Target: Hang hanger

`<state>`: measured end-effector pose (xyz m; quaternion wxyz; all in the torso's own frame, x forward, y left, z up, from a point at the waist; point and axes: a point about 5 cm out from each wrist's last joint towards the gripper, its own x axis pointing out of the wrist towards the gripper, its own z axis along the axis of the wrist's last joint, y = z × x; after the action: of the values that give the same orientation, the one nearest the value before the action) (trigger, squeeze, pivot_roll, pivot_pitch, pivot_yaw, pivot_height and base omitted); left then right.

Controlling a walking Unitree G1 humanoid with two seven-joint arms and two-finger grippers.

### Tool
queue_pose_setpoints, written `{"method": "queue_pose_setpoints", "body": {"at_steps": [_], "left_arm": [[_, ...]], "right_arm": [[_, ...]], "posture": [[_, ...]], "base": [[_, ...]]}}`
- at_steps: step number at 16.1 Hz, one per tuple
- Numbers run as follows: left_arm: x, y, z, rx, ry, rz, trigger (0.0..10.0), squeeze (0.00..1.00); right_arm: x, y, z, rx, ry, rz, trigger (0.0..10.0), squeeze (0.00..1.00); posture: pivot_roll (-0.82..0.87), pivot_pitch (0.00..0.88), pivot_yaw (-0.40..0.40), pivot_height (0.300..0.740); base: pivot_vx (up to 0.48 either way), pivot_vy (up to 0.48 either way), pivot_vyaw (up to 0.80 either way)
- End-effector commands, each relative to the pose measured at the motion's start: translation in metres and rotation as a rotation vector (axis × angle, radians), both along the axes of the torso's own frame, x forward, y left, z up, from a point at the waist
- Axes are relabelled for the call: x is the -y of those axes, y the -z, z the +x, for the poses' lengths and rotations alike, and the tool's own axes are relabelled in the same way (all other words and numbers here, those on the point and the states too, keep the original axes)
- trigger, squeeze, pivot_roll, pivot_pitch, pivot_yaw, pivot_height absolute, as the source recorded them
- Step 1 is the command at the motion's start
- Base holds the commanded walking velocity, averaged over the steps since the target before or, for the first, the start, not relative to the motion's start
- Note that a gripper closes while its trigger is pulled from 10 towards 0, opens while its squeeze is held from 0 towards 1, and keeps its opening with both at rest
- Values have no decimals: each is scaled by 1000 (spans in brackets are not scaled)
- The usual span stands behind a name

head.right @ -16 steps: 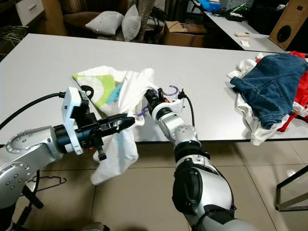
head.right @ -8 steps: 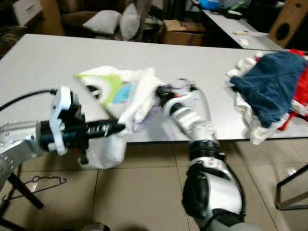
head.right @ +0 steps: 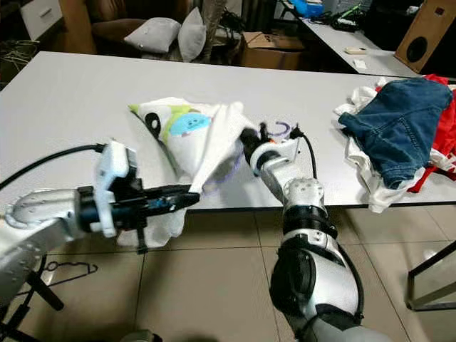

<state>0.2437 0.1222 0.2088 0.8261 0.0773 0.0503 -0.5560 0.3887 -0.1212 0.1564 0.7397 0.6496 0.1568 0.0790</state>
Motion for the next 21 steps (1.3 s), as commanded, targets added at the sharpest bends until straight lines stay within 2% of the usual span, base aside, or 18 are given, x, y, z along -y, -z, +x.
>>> {"method": "queue_pose_setpoints", "body": {"at_steps": [1,2,3,5,7,10,12,14,16,18,19,20,21], "left_arm": [[1,2,2,37,-8,35,0,0],[-1,3,1,38,-3,41,0,0],[1,-1,-1,38,8,1,0,0],[8,-13,-4,42,50,-93,0,0],[20,-21,-9,49,121,-148,0,0],[35,-19,-23,4,245,-144,0,0],[38,-19,-24,2,249,-153,0,0],[44,-26,-24,11,267,-200,0,0],[46,-29,-20,25,251,-216,0,0],[45,-38,-13,50,226,-260,0,0],[44,-40,-10,58,206,-266,0,0],[26,-36,18,119,-6,-173,0,0],[19,-33,26,127,-67,-141,0,0]], "right_arm": [[7,-11,4,24,36,70,10000,0],[9,-14,5,37,49,90,10000,0],[10,-16,6,53,54,88,10000,0],[4,-15,8,64,45,31,10000,0],[-5,-13,11,51,48,12,10000,0],[-10,-22,17,54,105,101,10000,0],[-12,-22,18,48,113,57,10000,0],[-15,-12,17,-10,127,-19,10000,0],[-19,-6,15,-23,88,-116,10000,0],[-26,-1,12,-9,16,-276,10000,0],[-28,0,12,-2,-8,-316,10000,0],[-31,-2,9,62,-113,-427,10000,0],[-29,-5,8,80,-127,-425,10000,0]], "posture": [[149,0,-113,740],[149,0,-115,740],[151,0,-115,740],[153,0,-113,740],[159,0,-111,740],[175,0,-112,740],[183,0,-113,740],[187,0,-115,740],[182,0,-115,740],[175,0,-115,740],[175,0,-116,740],[168,0,-123,740],[165,0,-124,740]], "base": [[0,0,0],[0,0,0],[0,0,0],[0,0,0],[0,0,0],[0,0,0],[0,0,0],[0,0,0],[0,0,0],[0,0,0],[0,0,0],[0,0,0],[0,0,0]]}}
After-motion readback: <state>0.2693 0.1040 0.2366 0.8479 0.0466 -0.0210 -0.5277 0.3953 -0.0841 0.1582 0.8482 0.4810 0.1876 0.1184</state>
